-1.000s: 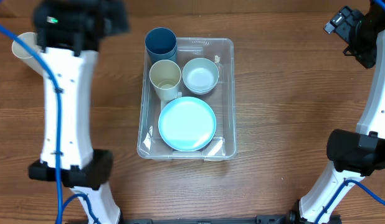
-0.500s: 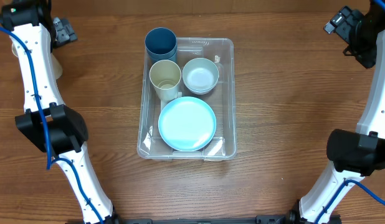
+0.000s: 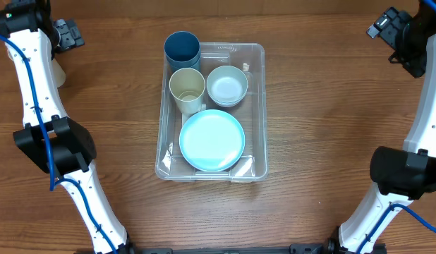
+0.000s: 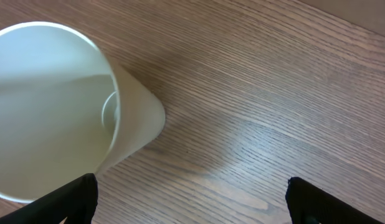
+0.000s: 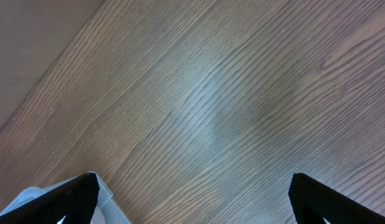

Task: Pack container
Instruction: 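Grasp the last beige cup with the left gripper, then lower the beige cup into the beige cup in the bin, release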

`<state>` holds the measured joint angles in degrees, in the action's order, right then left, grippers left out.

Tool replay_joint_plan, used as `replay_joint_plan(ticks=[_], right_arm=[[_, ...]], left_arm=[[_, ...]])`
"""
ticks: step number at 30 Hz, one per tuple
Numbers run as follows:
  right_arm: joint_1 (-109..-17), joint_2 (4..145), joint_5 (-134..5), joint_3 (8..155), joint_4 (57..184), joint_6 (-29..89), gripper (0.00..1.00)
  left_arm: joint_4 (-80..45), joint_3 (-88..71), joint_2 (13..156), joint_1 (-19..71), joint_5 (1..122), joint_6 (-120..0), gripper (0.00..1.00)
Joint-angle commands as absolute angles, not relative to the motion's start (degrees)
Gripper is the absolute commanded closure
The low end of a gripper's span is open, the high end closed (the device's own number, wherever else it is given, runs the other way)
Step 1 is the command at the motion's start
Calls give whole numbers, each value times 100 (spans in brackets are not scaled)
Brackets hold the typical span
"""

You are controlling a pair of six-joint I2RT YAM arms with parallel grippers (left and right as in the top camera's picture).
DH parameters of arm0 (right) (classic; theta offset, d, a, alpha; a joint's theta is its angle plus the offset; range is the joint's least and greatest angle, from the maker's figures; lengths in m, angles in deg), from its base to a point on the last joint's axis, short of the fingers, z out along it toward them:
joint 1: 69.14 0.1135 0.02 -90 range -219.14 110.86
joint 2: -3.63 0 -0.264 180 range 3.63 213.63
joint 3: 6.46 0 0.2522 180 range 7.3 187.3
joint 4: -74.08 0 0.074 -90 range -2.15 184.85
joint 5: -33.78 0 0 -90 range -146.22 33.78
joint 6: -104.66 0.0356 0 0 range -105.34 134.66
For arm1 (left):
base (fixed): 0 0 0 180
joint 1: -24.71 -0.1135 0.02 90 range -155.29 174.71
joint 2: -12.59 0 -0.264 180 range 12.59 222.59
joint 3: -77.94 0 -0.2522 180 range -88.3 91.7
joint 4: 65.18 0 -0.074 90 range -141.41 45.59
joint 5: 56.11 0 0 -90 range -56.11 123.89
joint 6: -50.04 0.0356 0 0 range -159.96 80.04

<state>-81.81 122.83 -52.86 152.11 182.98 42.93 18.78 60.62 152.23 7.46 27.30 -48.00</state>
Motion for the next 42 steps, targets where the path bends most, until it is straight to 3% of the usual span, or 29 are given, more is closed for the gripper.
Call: replay_joint_plan(ticks=[1,11,13,18,27,30,32,42], right_arm=[[-8170,12185,-5243,15318,18267,4321,0],[-8170,12185,-5243,15318,18267,4321,0],[-8170,12185,-5243,15318,18267,4321,0],[-8170,12185,-5243,15318,18267,4324,0],[-8170,12185,-5243,15318,18267,4321,0],[-8170,12185,-5243,15318,18267,4321,0],[-8170,12185,-5243,15318,18267,4321,0],[-8170,12185,-5243,15318,18267,4324,0]], left_arm=[[1731,6108,15253,743,2739,-4568,2],[1307,6106,15275,649,2643,-4485,1],[1305,6104,15295,584,2496,-4487,8],[1323,6095,15295,330,2498,-4533,38],[916,5350,15297,252,2645,-4528,49],[809,5168,15297,252,2645,-4528,68],[787,5168,15297,252,2647,-4592,95],[1021,5619,14388,649,4500,-5241,96]])
